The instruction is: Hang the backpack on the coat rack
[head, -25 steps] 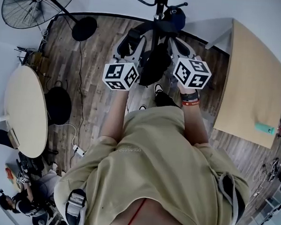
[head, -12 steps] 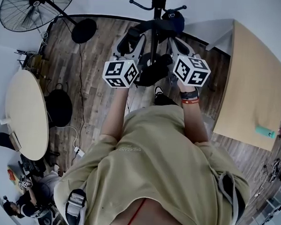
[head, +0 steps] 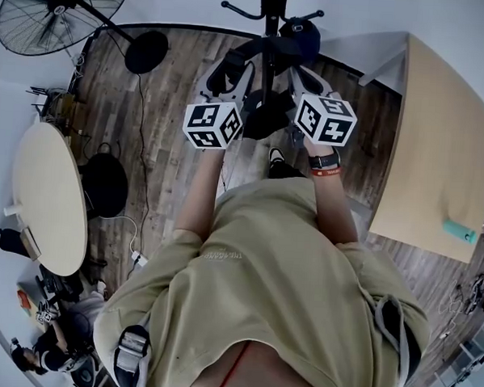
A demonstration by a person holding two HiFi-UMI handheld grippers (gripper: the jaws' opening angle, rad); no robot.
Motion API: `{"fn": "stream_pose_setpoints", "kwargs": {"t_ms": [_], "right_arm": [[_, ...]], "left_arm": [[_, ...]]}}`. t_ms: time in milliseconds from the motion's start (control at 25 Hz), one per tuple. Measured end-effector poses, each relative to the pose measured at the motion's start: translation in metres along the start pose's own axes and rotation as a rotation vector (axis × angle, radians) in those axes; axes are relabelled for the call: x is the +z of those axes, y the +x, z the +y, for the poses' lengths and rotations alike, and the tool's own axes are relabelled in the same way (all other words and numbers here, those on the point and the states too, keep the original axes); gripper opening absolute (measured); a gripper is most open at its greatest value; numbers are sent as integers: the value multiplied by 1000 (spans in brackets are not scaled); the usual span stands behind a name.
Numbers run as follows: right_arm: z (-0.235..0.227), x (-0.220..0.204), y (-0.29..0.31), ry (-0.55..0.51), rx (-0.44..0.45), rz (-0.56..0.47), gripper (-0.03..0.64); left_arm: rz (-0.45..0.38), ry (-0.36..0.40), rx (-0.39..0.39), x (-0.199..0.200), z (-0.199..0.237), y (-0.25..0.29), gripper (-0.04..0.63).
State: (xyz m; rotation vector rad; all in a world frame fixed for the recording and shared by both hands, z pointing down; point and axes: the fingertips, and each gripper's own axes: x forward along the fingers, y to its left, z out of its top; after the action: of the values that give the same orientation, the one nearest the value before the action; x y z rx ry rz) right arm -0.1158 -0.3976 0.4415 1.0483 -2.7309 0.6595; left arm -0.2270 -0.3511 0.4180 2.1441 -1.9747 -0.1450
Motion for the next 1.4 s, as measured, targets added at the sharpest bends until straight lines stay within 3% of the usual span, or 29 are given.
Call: {"fn": "stream_pose_setpoints", "kwargs": {"t_ms": [880,1400], "right_arm": [[-20,-66,41,19,-49,173,17],[-26,-116,49,-2,-55,274,17]], "left_arm": [[167,-47,23,-72,26,18,238],[282,-46,-32,-122,25,20,238]]}}
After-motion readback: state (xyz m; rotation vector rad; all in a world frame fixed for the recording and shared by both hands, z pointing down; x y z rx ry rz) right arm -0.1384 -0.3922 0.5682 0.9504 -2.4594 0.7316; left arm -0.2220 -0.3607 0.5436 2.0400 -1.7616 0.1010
